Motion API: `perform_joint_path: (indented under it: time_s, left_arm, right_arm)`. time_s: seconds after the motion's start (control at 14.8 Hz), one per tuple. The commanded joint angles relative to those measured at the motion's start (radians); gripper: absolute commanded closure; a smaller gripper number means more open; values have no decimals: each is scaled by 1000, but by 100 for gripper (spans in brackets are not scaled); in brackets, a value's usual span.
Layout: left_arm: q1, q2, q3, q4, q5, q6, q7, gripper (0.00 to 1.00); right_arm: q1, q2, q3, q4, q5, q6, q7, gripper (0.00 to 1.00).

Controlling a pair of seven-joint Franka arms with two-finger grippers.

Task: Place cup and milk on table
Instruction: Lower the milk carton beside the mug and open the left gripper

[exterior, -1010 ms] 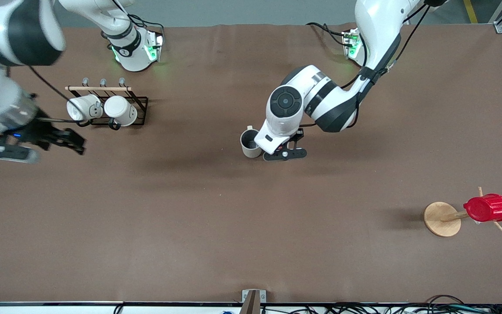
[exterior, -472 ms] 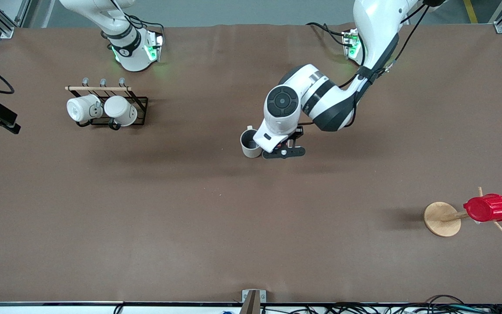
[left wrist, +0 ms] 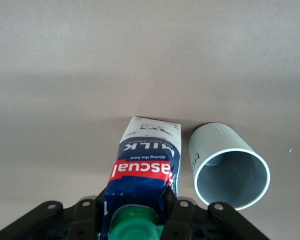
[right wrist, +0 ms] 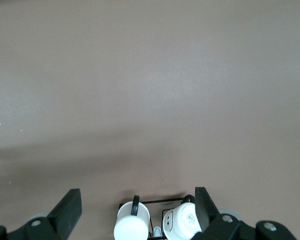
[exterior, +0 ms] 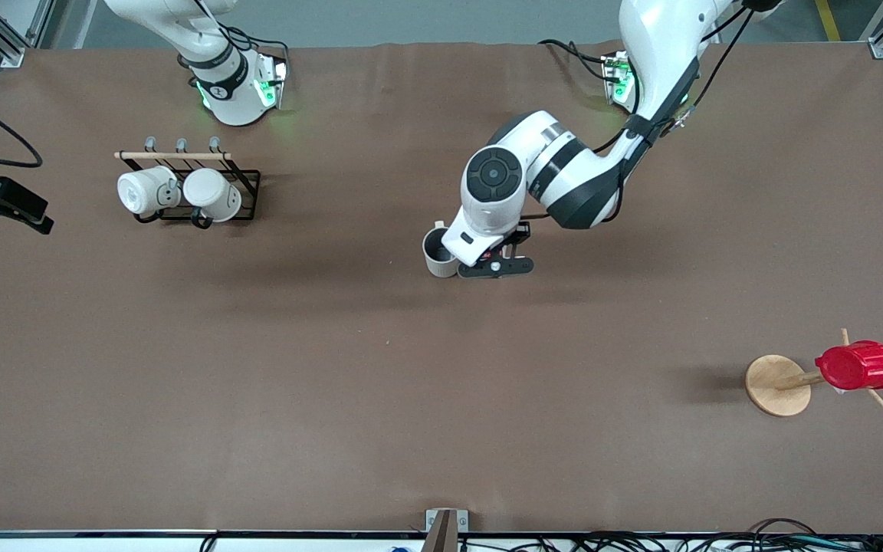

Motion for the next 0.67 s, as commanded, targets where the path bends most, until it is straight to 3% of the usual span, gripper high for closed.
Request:
perform_joint_path:
  time_s: [0.0,0.2,0.27,0.61]
  left_arm:
    - [-6,6,-2,14,27,3,-18,66]
    - [-3,-2,-1,19,28,5,-13,16]
    - [-1,-5,1,19,28,5,-13,3]
    - [40,-123,-1,16,19,-15,-24,0]
  right_arm:
    - [-4,-5,6,3,20,-17,14,0]
    - [-4,-5,4,3,19,-19,14,0]
    - [-4,-5,4,3,19,-19,14,0]
    - [-4,-5,4,3,19,-20,14,0]
